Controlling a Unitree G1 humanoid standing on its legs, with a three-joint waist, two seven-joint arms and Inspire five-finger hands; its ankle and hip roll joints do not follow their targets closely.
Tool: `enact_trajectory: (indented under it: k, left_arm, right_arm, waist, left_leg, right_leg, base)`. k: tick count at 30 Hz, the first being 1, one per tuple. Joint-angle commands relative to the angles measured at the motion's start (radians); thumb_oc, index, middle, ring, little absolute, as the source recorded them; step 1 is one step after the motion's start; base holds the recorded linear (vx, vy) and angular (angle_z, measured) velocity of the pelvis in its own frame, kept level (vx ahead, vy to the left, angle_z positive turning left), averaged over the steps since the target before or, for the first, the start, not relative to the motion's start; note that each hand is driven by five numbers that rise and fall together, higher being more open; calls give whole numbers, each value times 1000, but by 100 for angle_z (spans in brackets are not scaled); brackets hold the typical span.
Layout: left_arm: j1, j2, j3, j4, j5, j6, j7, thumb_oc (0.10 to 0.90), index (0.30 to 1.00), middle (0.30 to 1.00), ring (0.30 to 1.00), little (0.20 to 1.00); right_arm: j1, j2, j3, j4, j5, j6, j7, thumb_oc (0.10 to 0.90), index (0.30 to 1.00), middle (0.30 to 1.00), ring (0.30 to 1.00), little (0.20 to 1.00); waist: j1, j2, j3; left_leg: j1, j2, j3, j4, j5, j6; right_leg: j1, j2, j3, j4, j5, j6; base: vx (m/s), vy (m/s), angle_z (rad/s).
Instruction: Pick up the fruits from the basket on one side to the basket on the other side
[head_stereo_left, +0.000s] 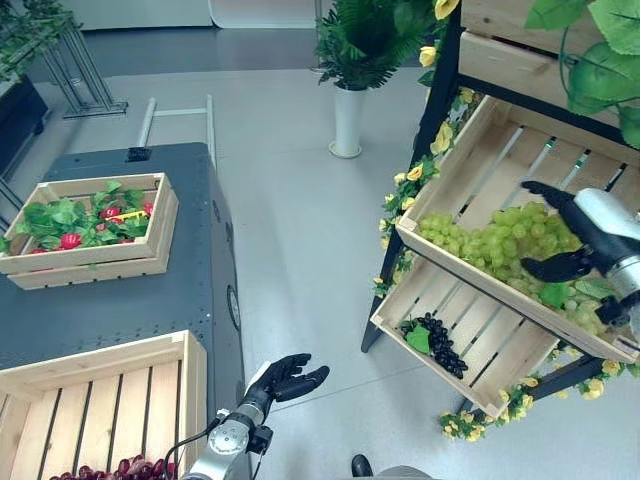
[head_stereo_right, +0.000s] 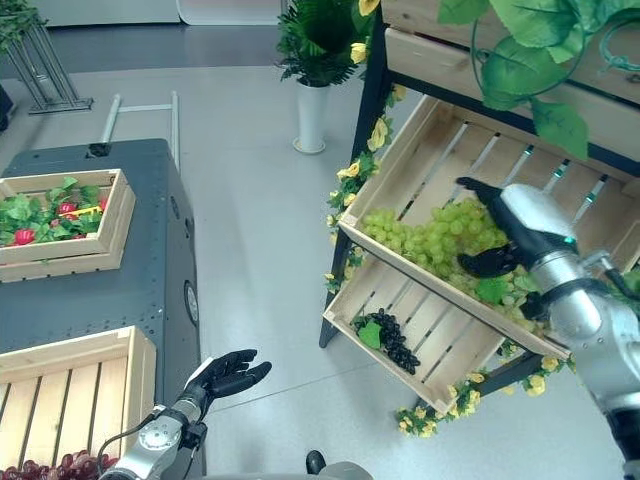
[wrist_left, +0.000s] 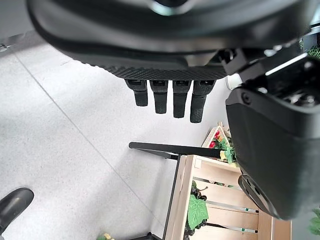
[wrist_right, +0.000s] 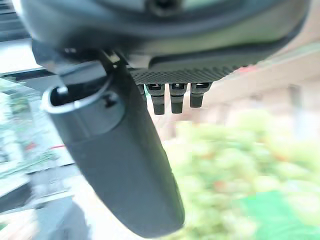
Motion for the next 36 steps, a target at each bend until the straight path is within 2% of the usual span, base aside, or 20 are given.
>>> enact_trajectory:
  k: [1,4,6,8,13,14,17,21,23,26,31,36]
  left_arm:
    - [-58,-15,2,-17,21,-98,12,800,900,900,900,900]
    - [-52,-25,-8,-11,22,-110,22,800,900,900,900,900]
    - [-49,-31,-7,-12,26,-111,26,800,900,900,900,900]
    - [-47,-37,-9,-13,29,-110,30,800,900,900,900,900]
    - [-44,-41,-17,-26,35,-104,33,800,900,900,900,900]
    - [-46,-42,-23,-23,33,-105,34,800,900,900,900,900]
    - [-47,-51,-31,-20,33,-101,44,800,900,900,900,900]
    - [-53,-55,-48,-31,33,-85,60,800,900,900,900,900]
    - [-60,-54,-65,-37,24,-72,72,800,900,900,900,900]
    - [-69,-56,-80,-46,19,-57,90,800,900,900,900,900]
    - [-80,-57,-98,-72,15,-24,123,800,900,900,900,900]
    - [-89,-50,-102,-96,15,2,145,800,900,900,900,900]
  right_arm:
    - [-78,-5,-119,-1,-142,-101,-170,800,900,900,900,900]
    - [-78,-8,-90,-70,-262,-174,-271,800,900,900,900,900]
    - [-75,6,-90,-112,-260,-197,-280,800,900,900,900,900]
    - [-74,31,-75,-139,-258,-264,-286,800,900,900,900,900]
    - [-89,79,3,-189,-106,-299,-186,800,900,900,900,900]
    - [-113,105,47,-194,-49,-304,-147,800,900,900,900,900]
    - [-143,174,156,-181,58,-300,-74,800,900,900,900,900]
    - [-160,243,247,-154,144,-299,3,800,900,900,900,900]
    - [-186,286,330,-124,180,-279,3,800,900,900,900,900]
    - [-211,333,393,-80,219,-257,19,800,900,900,900,900]
    - [-224,433,497,-1,344,-174,52,800,900,900,900,900]
    - [-226,492,568,64,332,-145,27,800,900,900,900,900]
  waist:
    - [30,4,-67]
    - [32,11,-69]
    - [33,13,-72]
    - [35,17,-73]
    - [46,20,-72]
    - [52,22,-70]
    - [67,23,-65]
    - [81,24,-62]
    - [93,25,-55]
    - [104,27,-47]
    - [129,35,-28]
    - [150,40,-10]
  left_leg:
    - [18,6,8,10,-129,-14]
    - [24,5,10,10,-134,-12]
    - [22,4,11,10,-133,-12]
    - [25,3,8,10,-137,-12]
    - [20,-1,1,10,-132,-13]
    - [22,-1,-5,10,-133,-13]
    - [25,-3,-17,10,-131,-12]
    - [19,-5,-31,10,-127,-12]
    - [19,-7,-45,10,-124,-12]
    - [17,-11,-63,10,-120,-11]
    - [10,-19,-103,10,-111,-13]
    - [5,-27,-132,10,-101,-13]
  right_leg:
    - [9,29,-14,19,-26,42]
    - [16,28,-19,17,-31,45]
    - [16,28,-18,15,-31,44]
    - [20,27,-21,15,-35,46]
    - [18,23,-29,16,-38,44]
    - [21,22,-35,17,-42,43]
    - [28,18,-47,16,-44,40]
    - [27,15,-54,15,-43,37]
    - [33,13,-59,12,-41,35]
    - [37,11,-66,8,-41,32]
    - [42,5,-79,4,-38,28]
    - [47,1,-95,2,-40,23]
  base:
    - [0,8,-14]
    - [15,3,-7]
    - [0,0,0]
    - [0,0,0]
    - [0,0,0]
    - [0,0,0]
    - [0,0,0]
    - [-9,-25,8]
    - [-10,-33,10]
    - [-17,-33,8]
    - [-27,-34,17]
    - [-29,-40,17]
